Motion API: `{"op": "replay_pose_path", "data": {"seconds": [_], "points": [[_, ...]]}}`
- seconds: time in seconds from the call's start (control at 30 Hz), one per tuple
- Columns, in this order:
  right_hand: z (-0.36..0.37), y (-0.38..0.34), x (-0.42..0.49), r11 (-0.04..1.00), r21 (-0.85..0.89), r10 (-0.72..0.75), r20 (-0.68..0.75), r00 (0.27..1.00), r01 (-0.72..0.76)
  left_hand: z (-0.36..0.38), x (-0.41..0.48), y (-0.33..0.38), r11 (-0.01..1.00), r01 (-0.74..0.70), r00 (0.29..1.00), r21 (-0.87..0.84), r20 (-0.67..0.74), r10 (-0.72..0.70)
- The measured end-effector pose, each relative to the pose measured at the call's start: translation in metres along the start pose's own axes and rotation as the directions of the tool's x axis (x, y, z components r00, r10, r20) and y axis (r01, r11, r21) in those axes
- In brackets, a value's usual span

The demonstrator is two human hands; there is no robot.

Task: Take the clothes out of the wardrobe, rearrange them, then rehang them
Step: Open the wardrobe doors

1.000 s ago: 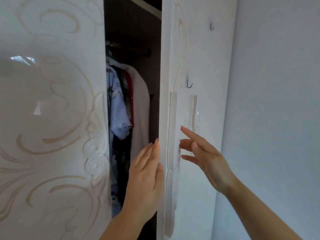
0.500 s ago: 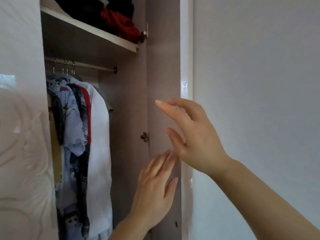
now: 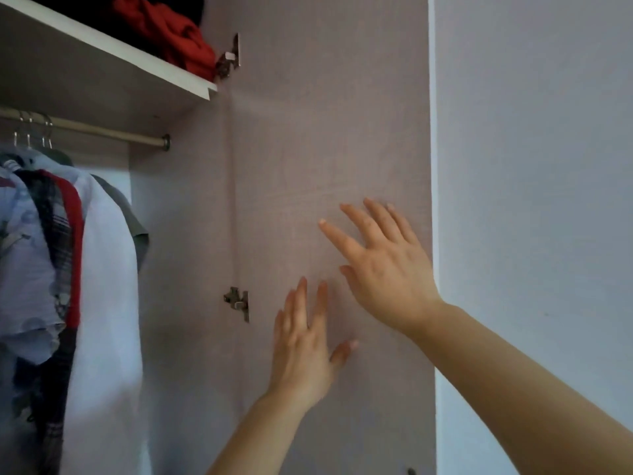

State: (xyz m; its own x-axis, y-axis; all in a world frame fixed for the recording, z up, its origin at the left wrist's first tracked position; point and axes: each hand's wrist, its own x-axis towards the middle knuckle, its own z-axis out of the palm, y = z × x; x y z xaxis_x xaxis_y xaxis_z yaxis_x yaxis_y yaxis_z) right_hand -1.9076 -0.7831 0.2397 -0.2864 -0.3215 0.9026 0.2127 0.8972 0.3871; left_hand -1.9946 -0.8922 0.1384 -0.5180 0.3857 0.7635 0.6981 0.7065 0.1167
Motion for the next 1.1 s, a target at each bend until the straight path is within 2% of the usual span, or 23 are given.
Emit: {"op": "replay_pose_path", "data": {"seconds": [0.2,0.4,0.5,0.7,0.8,0.9,1.1], "points": [[0.048,0.034,-0.011,0.997,-0.076,0.031,0.025,0.999,-0.029,0.048,0.036,-0.011,0.998,-0.034,0.992,0.048,-0.118,0.039],[0.087,0.055,-0.021,0.993,-0.089,0.088,0.085,0.993,-0.080,0.081,0.058,-0.013,0.998,-0.049,0.983,-0.029,-0.178,0.043],[0.100,0.058,-0.025,0.994,-0.075,0.078,0.021,0.997,-0.076,0.092,0.060,-0.015,0.998,-0.059,0.973,-0.028,-0.226,0.051],[0.098,0.056,-0.028,0.999,-0.001,0.035,-0.092,0.995,-0.035,0.083,0.054,-0.020,0.998,-0.052,0.973,0.046,-0.221,0.061],[0.095,0.057,-0.029,0.997,0.073,0.029,-0.149,0.988,-0.019,0.071,0.047,-0.020,0.998,-0.029,0.977,0.055,-0.209,0.040],[0.092,0.049,-0.030,0.974,0.226,0.050,-0.173,0.984,-0.010,0.058,0.030,-0.027,0.987,0.064,0.978,0.144,-0.204,-0.033],[0.101,-0.011,-0.035,0.804,0.595,0.086,-0.120,0.989,0.003,0.009,-0.022,-0.051,0.886,0.297,0.948,0.356,-0.219,-0.230]]}}
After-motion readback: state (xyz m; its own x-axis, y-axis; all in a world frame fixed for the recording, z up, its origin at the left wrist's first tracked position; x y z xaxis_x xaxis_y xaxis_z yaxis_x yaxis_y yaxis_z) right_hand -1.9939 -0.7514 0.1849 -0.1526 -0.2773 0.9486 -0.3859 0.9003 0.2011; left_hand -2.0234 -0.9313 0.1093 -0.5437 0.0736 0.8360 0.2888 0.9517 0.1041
